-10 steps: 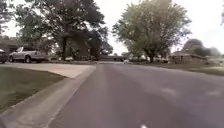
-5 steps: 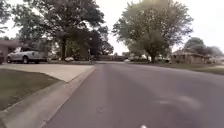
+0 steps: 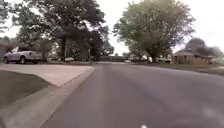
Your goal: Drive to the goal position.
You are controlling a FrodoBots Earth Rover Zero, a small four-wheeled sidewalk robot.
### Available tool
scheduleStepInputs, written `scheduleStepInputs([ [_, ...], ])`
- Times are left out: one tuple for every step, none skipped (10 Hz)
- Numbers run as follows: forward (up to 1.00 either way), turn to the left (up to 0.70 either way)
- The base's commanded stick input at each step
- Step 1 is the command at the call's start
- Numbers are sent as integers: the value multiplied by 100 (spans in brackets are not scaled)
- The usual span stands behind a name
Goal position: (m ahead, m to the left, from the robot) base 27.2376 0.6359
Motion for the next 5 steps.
scheduleStepInputs([
  [100,14],
  [100,2],
  [100,2],
  [100,2],
  [100,2],
])
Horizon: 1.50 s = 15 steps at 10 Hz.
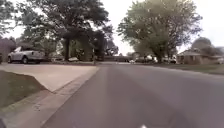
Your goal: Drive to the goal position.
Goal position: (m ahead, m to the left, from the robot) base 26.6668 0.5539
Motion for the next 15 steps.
scheduleStepInputs([
  [100,2],
  [100,2],
  [100,0],
  [100,1],
  [100,2],
  [100,1],
  [100,0],
  [100,2],
  [100,2],
  [100,0],
  [100,2],
  [100,1],
  [100,1],
  [100,1],
  [100,1],
])
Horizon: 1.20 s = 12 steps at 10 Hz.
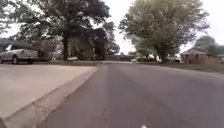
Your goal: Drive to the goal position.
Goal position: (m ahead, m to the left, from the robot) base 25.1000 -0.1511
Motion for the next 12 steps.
scheduleStepInputs([
  [100,1],
  [100,0],
  [100,1],
  [100,0],
  [100,0],
  [100,2],
  [100,1],
  [100,0],
  [100,2],
  [100,2],
  [100,0],
  [100,2],
])
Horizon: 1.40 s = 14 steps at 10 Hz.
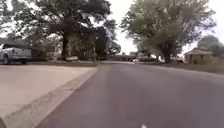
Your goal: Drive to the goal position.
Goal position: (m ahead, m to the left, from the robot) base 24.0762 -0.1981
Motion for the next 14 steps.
scheduleStepInputs([
  [100,1],
  [100,0],
  [100,0],
  [100,2],
  [100,2],
  [100,1],
  [100,0],
  [100,0],
  [100,2],
  [100,0],
  [100,0],
  [100,1],
  [100,1],
  [100,0],
])
